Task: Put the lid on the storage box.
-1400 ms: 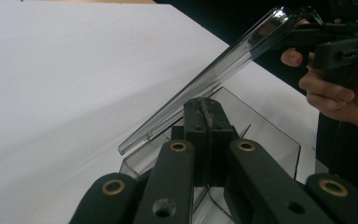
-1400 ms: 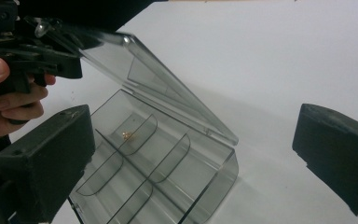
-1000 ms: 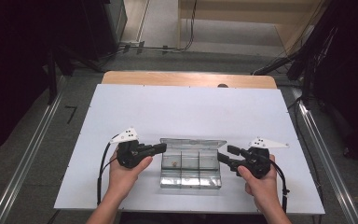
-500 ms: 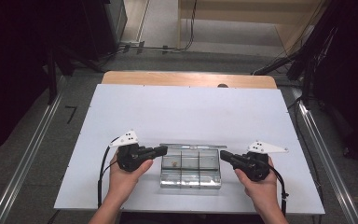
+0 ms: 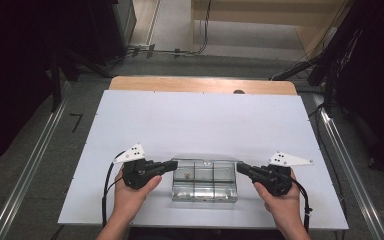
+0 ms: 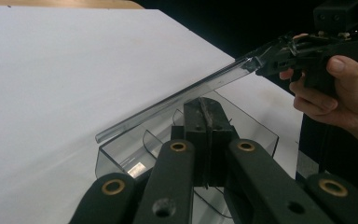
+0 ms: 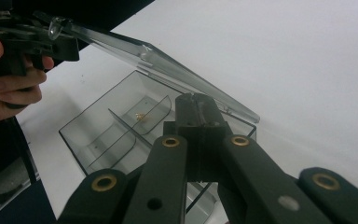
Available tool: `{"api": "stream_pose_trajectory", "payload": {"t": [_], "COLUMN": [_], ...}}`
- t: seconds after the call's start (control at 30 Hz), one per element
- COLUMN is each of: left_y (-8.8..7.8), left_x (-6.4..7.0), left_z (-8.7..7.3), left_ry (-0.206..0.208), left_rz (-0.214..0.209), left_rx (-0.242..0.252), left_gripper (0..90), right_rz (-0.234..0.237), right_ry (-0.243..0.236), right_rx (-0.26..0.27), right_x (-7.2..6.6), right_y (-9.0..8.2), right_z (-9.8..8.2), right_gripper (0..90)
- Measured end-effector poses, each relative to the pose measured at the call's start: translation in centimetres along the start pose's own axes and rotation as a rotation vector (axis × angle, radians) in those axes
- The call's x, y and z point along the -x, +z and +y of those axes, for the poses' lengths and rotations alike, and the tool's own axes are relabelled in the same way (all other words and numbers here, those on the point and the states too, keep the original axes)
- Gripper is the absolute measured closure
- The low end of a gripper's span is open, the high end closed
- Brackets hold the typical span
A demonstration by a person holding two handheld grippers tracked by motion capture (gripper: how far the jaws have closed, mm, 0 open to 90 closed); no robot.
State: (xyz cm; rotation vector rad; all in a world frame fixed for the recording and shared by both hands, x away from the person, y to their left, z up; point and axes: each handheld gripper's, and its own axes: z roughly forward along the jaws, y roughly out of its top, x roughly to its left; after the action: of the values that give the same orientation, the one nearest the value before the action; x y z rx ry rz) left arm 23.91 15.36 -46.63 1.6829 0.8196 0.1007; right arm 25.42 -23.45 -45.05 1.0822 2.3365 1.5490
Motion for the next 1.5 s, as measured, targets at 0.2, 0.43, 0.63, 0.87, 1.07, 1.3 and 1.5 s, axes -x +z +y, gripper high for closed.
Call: {"api": "stream_pose_trajectory", "payload": {"t": [0.2,0.43,0.63,0.87,1.07,1.3,1.5], "left_y": [-0.3,-0.8,-1.1,-1.3,-1.4,-1.7,-1.8], "left_x": [0.5,1.2,1.5,1.8,2.0,2.1,1.7], "left_z": [-0.3,-0.7,-1.0,-1.7,-2.3,-3.0,-3.6], "left_ry": [0.004,0.016,0.018,0.01,0.01,-0.001,-0.013], "left_rz": [-0.005,-0.011,-0.013,-0.023,-0.033,-0.029,-0.04], "left_rx": [0.001,-0.001,-0.007,-0.015,-0.036,-0.052,-0.076], "left_gripper": [90.0,90.0,90.0,90.0,90.0,90.0,90.0], "right_rz": [-0.003,-0.005,-0.004,-0.006,0.009,0.016,0.017], "right_ry": [-0.022,-0.029,-0.043,-0.052,-0.072,-0.096,-0.102], "right_rx": [0.003,-0.009,-0.016,-0.033,-0.053,-0.07,-0.091], "right_x": [-0.4,-0.9,-1.3,-1.7,-2.0,-2.4,-2.0], "right_y": [-0.4,-0.6,-0.7,-0.8,-0.7,-0.6,-0.3], "right_z": [-0.2,-0.7,-1.2,-1.7,-2.4,-2.8,-3.2], "right_gripper": [88.3,88.2,88.2,88.2,88.2,88.2,88.2]}}
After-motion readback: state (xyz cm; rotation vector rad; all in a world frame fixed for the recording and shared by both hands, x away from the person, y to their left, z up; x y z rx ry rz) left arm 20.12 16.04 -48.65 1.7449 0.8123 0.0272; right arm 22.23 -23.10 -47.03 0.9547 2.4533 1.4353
